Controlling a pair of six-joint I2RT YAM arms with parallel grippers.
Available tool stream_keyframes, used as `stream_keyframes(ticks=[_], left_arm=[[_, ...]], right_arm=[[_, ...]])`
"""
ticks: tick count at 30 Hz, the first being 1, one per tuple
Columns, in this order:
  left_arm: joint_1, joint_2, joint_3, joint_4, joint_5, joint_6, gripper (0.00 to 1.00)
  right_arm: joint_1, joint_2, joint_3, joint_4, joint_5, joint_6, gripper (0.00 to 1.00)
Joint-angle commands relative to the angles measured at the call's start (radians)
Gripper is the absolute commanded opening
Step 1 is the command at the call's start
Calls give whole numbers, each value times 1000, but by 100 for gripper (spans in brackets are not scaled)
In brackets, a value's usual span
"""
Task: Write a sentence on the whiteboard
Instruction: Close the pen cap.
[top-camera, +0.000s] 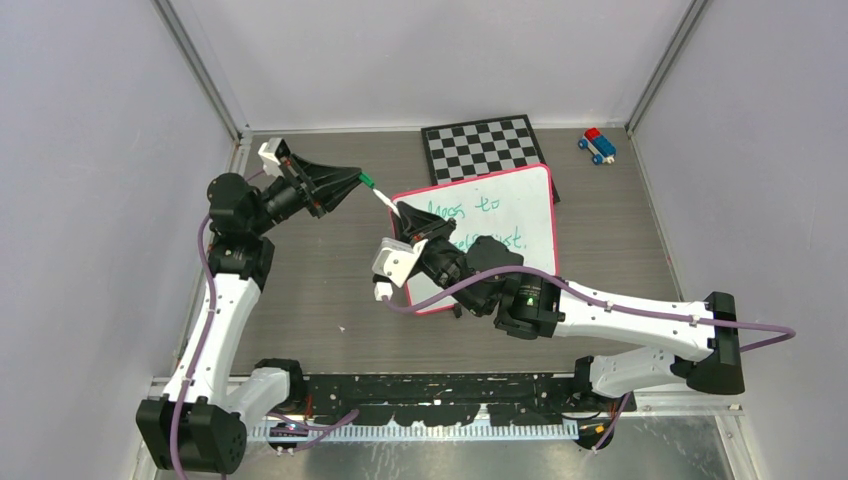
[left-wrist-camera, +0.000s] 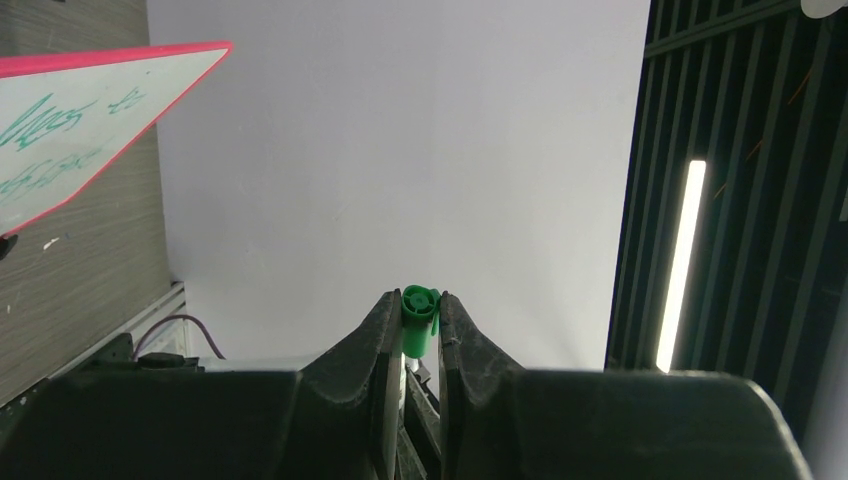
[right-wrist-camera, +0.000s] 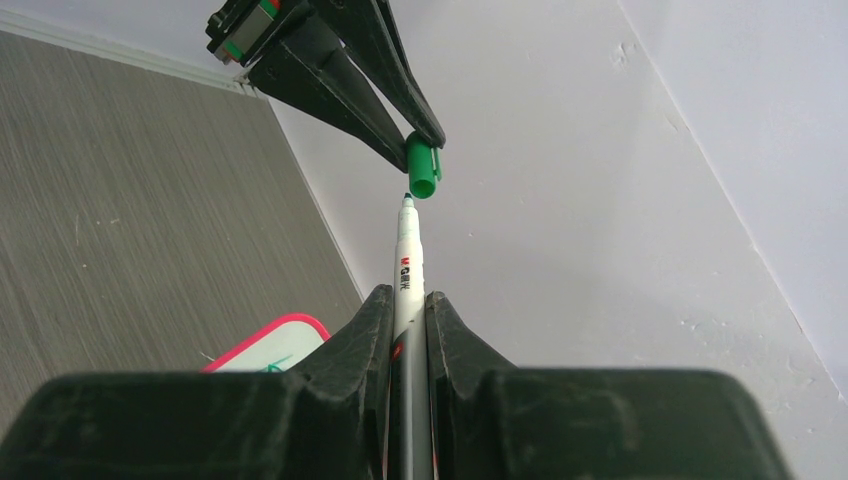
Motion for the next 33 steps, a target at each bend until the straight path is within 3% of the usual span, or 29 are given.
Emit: stream_keyframes(ticks=[1,19,33], left_arm=[[-4,-25,-1,32,13,22,0],[1,-6,20,-21,12,89,0],[-1,1,19,-13,1,45,0]], right_arm=[[5,-24,27,42,22,-17,0],[5,-45,15,34,28,-16,0],[8,-40,11,13,26,-3,0]])
